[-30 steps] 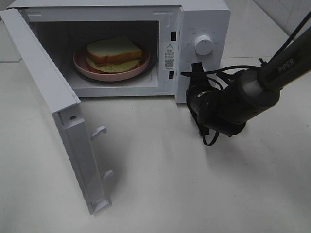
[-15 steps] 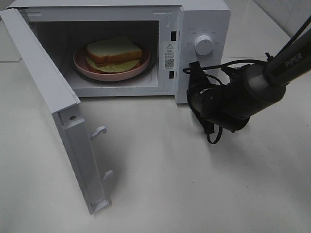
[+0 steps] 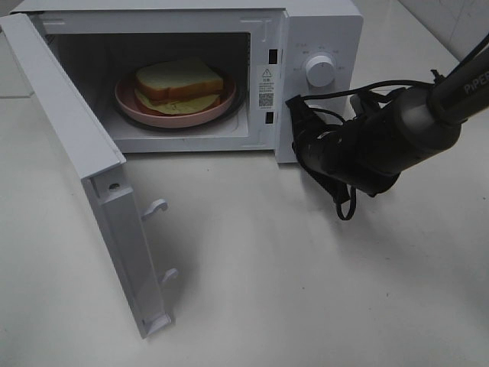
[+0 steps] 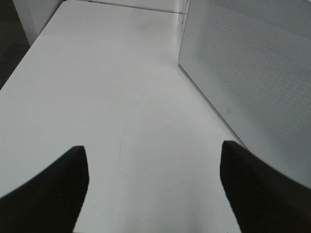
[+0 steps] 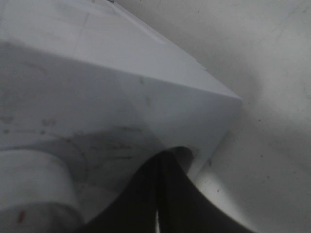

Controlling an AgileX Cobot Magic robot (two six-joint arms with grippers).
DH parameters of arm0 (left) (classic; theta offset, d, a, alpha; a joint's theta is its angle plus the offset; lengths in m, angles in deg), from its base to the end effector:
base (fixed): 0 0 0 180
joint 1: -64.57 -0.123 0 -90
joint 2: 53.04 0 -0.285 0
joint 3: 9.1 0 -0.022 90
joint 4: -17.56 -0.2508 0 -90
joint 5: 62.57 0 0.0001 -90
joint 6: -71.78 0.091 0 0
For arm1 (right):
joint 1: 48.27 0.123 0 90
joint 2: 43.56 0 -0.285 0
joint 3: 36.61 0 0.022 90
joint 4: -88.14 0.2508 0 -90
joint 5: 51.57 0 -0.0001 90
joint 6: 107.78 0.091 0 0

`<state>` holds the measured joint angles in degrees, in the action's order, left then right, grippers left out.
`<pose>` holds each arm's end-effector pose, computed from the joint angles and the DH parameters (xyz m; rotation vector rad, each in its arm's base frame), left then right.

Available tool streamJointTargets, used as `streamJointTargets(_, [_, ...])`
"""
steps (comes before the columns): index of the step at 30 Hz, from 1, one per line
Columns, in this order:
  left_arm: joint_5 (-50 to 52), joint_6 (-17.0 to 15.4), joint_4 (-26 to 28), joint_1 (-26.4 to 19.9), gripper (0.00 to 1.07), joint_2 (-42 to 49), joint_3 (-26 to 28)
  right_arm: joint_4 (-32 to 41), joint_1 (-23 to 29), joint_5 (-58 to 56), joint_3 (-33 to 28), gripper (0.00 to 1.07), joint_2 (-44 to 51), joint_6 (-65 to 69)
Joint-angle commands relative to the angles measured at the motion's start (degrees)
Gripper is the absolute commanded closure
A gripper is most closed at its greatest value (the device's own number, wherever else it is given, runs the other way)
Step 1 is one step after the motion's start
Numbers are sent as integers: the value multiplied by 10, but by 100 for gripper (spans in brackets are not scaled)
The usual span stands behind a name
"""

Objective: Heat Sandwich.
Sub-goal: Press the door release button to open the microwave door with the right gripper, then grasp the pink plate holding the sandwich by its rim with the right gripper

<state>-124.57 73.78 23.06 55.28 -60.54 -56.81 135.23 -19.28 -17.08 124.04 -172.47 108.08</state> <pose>-0.0071 -0.0090 0.2800 -0.1230 2.0383 0.0084 0.3672 0.1604 0.0976 1.1105 1.8545 0.6505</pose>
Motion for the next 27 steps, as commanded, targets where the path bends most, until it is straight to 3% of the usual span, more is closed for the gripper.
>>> streamJointTargets(1, [7,-3,0,-1,35,10,-1,-57,-9,76,36,107,31,-49])
streamJointTargets(12, [7,-3,0,-1,35,10,-1,-61,-9,14,-6,107,62,-209])
streamJointTargets(27, [7,-3,0,-1,35,10,-1,-61,-8,-134,-142,104,200,-411])
